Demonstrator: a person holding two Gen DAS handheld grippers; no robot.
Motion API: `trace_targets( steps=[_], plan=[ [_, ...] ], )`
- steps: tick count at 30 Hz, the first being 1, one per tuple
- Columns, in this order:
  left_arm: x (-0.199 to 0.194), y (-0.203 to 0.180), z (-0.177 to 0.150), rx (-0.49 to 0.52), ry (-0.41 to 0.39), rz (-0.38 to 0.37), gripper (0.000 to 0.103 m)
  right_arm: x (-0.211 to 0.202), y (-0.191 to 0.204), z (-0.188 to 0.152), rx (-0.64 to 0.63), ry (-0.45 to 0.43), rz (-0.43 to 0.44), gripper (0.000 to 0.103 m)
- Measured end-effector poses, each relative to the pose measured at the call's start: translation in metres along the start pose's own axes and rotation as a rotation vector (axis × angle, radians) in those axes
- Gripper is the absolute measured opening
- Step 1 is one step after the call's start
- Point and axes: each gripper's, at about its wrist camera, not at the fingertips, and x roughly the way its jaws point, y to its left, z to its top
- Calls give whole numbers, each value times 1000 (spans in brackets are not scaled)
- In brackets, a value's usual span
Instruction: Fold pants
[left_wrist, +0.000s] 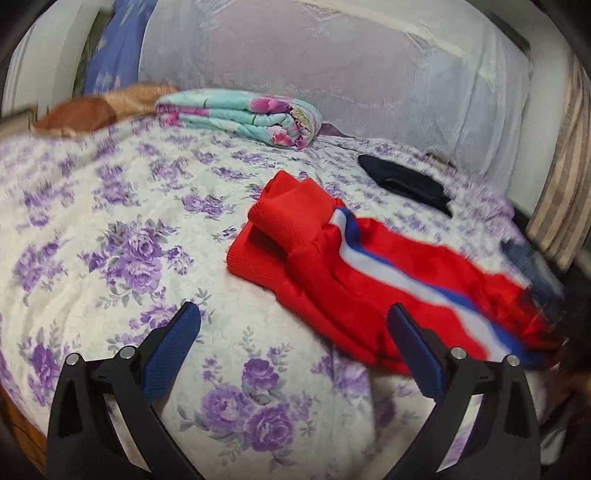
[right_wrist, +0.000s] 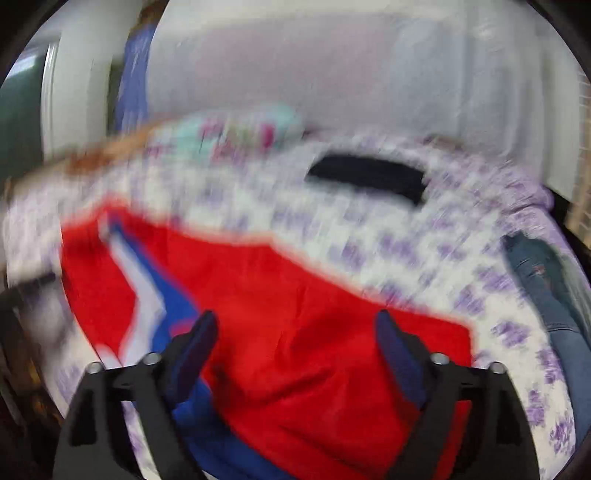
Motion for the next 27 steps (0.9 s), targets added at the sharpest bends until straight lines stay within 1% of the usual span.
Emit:
trace_targets(
  steps=[1,2,5,6,8,10,12,13,16,17,18,20,22,23,24,25,27],
  plan=[
    [-1,6,5,-47,13,-38,98,13,-1,-7,4,40,27,90],
    [0,9,7,-72,21,-58,98,11,-8,-6,59,27,55,91],
    [1,18,16,-172,55,-141,98,11,-17,-7,93,15,110,93],
    [1,19,18,-200,65,-180,98,10,-18,-8,103,12,121,93],
    [3,17,20,-229,85,-242,98,9,-18,-9,104,5,139,97],
    [6,11,20,-248,101,-282,98,8,-18,-10,104,4,158,99],
    [12,-1,18,-239,124,-317,98,7,-17,-10,106,2,171,99],
    [14,-6,18,-235,130,-306,98,7,-18,-10,110,1,175,99],
    [28,-18,19,-214,148,-200,98,6,-20,-10,125,-2,193,99],
    [31,-19,21,-209,149,-179,98,6,-21,-10,130,-5,198,99],
    [35,-19,24,-214,142,-166,98,5,-22,-11,136,-9,205,99],
    [38,-12,28,-263,127,-161,96,-3,-27,-11,163,-41,205,99],
    [39,-4,31,-303,120,-129,79,-21,-34,-13,193,-110,195,99],
    [39,1,31,-319,118,-104,62,-33,-38,-13,195,-156,192,99],
    [41,5,30,-331,120,-85,46,-41,-41,-12,189,-177,172,99],
    [43,11,29,-346,120,-76,41,-47,-43,-11,161,-186,112,99],
    [43,17,29,-354,123,-95,38,-43,-42,-12,97,-150,4,99]
  ],
)
